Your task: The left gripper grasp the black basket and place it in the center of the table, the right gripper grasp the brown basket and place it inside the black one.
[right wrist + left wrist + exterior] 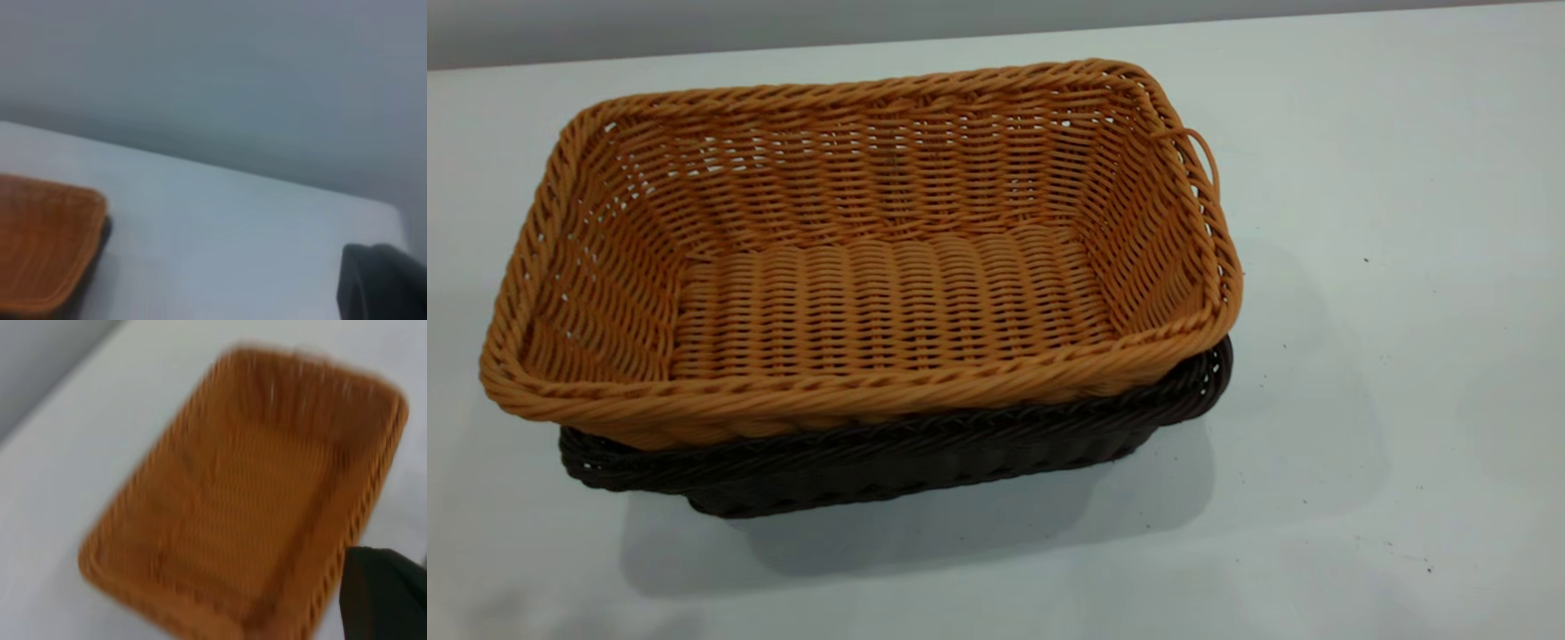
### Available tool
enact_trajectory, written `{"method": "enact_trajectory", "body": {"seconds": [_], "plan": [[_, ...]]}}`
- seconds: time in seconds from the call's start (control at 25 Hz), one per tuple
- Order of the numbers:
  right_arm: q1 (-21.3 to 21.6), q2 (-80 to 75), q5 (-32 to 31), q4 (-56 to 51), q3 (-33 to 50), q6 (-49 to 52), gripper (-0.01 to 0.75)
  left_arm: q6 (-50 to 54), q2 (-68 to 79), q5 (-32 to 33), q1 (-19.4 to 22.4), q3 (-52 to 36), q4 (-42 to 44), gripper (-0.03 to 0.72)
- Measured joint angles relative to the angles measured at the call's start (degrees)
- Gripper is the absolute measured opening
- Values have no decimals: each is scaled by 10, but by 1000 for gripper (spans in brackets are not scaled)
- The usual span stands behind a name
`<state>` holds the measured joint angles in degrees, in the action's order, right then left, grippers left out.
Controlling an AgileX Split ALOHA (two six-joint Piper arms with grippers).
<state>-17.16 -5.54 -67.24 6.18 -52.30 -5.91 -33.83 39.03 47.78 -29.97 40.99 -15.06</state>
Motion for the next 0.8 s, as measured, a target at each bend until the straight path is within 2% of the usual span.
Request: {"method": "enact_trajectory", "body": {"seconds": [0.2,0.4,0.52,0.8], "plan": [[0,56,46,-58,117,26,0,27,0,60,0,0,12,-1],[0,55,60,-81,211,36,0,39,-2,78,0,0,49,-1],[0,55,72,-81,239,32,0,72,-16,91,0,-9,56,-1],[0,55,67,-80,246,32,0,138,-87,120,0,-52,81,-1]]}}
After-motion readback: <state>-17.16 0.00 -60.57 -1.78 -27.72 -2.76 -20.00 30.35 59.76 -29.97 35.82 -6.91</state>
